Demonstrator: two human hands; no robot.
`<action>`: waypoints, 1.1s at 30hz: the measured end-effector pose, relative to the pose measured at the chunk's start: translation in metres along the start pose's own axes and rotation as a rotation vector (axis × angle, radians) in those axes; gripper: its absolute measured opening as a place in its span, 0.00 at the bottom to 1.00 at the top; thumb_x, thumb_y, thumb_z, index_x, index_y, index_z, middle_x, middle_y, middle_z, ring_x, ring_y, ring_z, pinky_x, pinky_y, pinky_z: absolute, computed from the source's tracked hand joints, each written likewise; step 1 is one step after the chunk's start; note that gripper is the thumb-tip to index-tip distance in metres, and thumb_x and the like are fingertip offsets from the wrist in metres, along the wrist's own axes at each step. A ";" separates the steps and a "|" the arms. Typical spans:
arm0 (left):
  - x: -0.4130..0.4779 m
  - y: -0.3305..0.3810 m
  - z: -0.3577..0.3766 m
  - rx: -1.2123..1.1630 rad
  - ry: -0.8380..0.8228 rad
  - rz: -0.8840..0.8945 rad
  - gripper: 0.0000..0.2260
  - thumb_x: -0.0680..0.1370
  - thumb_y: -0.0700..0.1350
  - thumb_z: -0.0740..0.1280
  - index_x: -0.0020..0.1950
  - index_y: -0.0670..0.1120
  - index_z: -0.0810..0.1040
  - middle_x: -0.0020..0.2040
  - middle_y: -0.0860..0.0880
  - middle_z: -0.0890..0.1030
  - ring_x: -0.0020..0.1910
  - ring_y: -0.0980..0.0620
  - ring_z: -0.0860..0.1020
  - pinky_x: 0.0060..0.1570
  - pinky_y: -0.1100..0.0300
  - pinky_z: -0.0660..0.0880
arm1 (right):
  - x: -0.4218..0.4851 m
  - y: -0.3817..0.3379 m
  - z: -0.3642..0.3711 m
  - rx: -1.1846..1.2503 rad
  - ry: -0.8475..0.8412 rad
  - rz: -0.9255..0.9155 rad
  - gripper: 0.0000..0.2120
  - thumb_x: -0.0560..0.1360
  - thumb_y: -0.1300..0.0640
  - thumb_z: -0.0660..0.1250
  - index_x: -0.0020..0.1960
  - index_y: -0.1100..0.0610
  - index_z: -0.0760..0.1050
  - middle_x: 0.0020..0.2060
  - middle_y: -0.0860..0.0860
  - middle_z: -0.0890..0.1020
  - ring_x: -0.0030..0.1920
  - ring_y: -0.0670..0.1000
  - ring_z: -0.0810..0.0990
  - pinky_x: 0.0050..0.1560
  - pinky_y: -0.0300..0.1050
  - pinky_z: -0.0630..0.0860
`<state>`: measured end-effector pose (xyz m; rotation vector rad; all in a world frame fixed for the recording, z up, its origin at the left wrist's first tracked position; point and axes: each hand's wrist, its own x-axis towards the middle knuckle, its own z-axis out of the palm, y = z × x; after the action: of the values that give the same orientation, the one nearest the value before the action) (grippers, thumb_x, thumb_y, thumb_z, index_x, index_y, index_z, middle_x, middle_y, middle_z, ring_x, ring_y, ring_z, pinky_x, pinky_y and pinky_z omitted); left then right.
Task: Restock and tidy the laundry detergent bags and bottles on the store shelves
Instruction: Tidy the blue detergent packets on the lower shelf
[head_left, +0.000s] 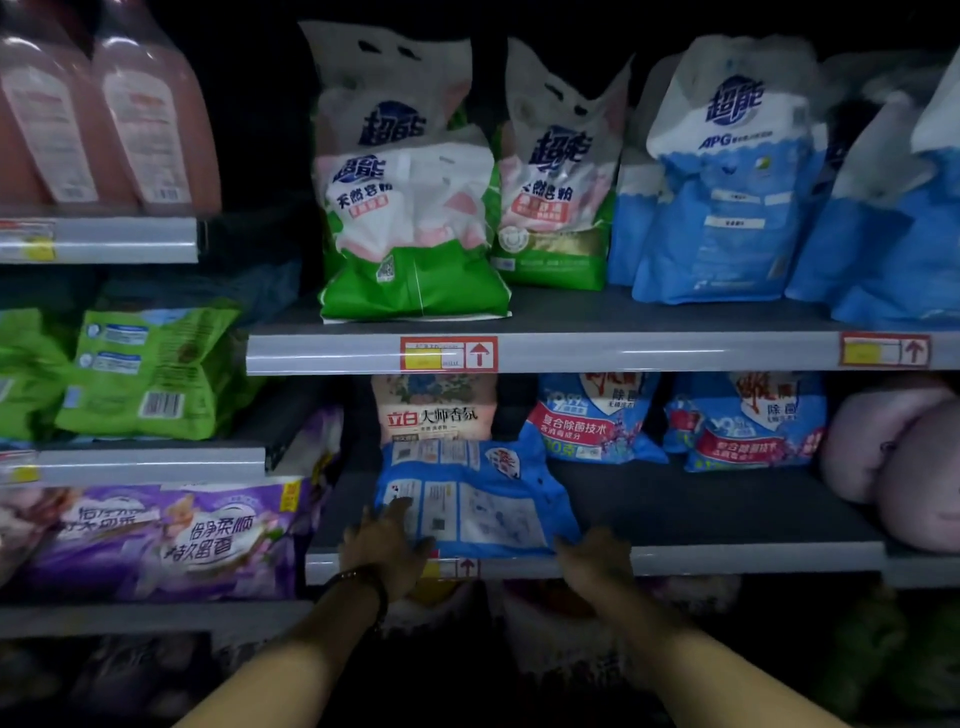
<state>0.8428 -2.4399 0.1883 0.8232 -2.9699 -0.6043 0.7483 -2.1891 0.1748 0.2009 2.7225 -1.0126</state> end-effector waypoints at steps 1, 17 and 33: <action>0.001 0.002 0.002 0.029 -0.006 -0.012 0.36 0.74 0.69 0.64 0.80 0.60 0.61 0.79 0.44 0.67 0.75 0.36 0.68 0.73 0.42 0.67 | 0.004 0.000 0.000 -0.016 -0.028 0.024 0.32 0.82 0.40 0.64 0.75 0.64 0.68 0.72 0.62 0.74 0.71 0.62 0.75 0.67 0.55 0.77; 0.071 -0.030 0.022 -0.449 0.004 -0.199 0.32 0.64 0.64 0.79 0.63 0.49 0.83 0.57 0.47 0.87 0.55 0.44 0.85 0.51 0.55 0.80 | 0.036 -0.028 0.041 0.638 -0.178 0.085 0.10 0.80 0.50 0.73 0.52 0.57 0.83 0.44 0.56 0.87 0.40 0.55 0.85 0.35 0.42 0.80; -0.024 0.105 0.042 -0.619 0.328 0.099 0.20 0.79 0.44 0.75 0.70 0.54 0.81 0.65 0.50 0.85 0.64 0.43 0.81 0.65 0.47 0.77 | -0.012 -0.001 -0.046 0.410 0.387 -0.506 0.10 0.86 0.61 0.61 0.60 0.63 0.80 0.44 0.51 0.83 0.50 0.43 0.78 0.45 0.39 0.68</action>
<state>0.8071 -2.3304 0.1899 0.6317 -2.3021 -1.1625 0.7518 -2.1598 0.2127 -0.2733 2.9378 -1.8435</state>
